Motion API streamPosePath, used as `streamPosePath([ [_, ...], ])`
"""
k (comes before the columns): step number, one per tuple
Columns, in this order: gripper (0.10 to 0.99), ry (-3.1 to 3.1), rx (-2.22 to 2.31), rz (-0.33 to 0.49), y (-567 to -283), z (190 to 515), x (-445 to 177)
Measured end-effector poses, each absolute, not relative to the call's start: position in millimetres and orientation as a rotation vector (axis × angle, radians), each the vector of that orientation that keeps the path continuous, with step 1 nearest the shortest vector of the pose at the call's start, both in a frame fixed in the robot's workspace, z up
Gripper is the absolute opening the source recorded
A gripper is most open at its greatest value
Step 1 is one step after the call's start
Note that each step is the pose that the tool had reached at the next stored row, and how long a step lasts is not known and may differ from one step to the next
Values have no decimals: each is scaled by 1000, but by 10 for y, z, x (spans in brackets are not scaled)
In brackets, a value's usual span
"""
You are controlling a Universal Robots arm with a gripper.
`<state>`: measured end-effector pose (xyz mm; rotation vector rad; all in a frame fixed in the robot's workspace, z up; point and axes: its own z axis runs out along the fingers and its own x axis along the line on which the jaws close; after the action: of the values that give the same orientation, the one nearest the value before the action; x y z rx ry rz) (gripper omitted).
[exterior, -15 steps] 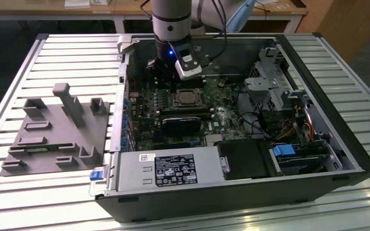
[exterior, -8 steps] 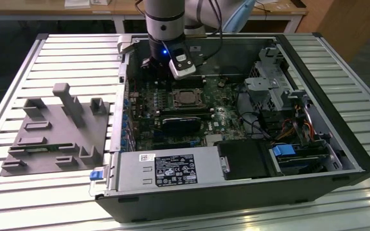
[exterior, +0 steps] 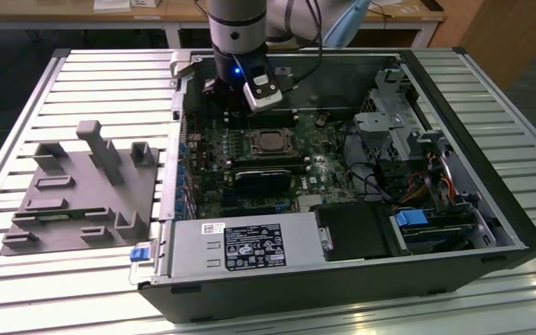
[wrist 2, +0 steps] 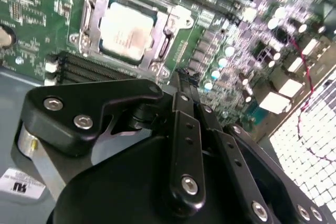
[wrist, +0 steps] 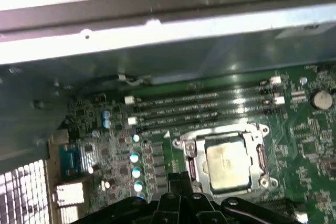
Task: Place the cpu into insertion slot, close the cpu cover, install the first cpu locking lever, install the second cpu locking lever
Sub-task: 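Install the first cpu locking lever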
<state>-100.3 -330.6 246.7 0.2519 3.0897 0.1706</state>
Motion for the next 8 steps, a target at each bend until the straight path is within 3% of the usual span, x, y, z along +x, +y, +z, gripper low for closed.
streamPosePath([
  [8,102,3084,246,363,-3308,2464,-1060],
])
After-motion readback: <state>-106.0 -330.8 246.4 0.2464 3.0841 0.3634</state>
